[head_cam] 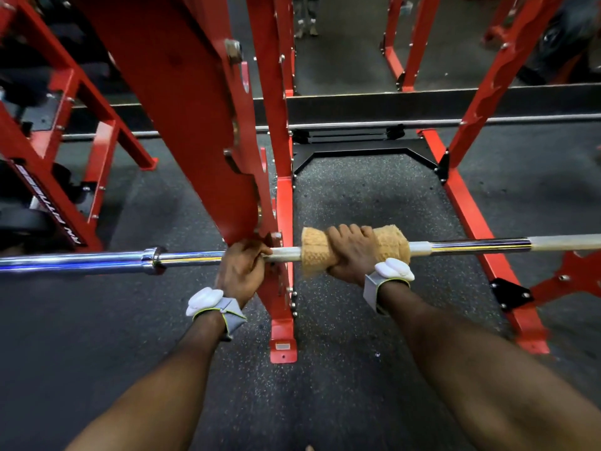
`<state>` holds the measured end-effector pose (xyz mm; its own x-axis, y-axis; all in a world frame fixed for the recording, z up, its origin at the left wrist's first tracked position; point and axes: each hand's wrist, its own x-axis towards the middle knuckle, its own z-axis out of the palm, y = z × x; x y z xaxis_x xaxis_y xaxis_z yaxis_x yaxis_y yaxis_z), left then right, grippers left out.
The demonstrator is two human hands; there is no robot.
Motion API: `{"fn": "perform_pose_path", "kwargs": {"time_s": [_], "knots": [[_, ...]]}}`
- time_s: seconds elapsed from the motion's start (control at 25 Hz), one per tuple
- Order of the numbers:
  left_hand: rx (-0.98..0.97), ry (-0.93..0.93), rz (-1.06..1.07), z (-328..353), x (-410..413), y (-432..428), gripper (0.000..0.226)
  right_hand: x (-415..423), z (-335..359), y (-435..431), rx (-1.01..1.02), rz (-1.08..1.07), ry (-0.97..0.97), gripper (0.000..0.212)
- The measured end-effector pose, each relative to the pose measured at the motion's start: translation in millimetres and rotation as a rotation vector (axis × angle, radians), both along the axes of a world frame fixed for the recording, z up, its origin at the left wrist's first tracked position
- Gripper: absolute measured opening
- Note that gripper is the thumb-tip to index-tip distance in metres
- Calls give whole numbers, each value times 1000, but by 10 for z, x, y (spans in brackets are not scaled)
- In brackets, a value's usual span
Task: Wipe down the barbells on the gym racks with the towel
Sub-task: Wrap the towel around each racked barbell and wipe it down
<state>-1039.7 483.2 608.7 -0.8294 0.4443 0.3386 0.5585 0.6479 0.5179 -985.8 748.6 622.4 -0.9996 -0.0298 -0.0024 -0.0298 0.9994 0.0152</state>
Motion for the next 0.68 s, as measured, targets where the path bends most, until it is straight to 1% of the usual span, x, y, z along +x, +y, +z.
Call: {"fn": "perform_pose_path", "kwargs": {"time_s": [0.08,0.16,0.2,0.24,0.32,0.36,0.44,0.56,0.6,0.68], "knots": [[-29,10,47,-8,-53,-174,24,-186,26,-301,-24,-5,-45,60],[-76,24,104,-9,-58,-237,25,-375,12,-670,-47,58,-116,63],[-101,32,116,-10,-51,-219,26,-422,3,-754,-60,93,-120,65],[-117,48,117,-14,-56,-180,27,-433,16,-723,-87,131,-127,67],[-151,49,112,-44,-104,-129,29,-390,67,-418,-204,209,-185,74],[-170,29,121,-63,-96,-106,31,-358,88,-254,-244,208,-211,76],[-180,6,130,-61,-78,-62,35,-318,100,-176,-195,175,-189,74],[-187,25,131,-54,-83,-58,39,-397,8,-633,-70,123,-101,62],[-197,24,135,-28,-81,-36,40,-425,2,-728,-55,117,-82,59],[-255,-6,162,-5,-72,-21,43,-421,12,-724,-87,138,-57,59]]}}
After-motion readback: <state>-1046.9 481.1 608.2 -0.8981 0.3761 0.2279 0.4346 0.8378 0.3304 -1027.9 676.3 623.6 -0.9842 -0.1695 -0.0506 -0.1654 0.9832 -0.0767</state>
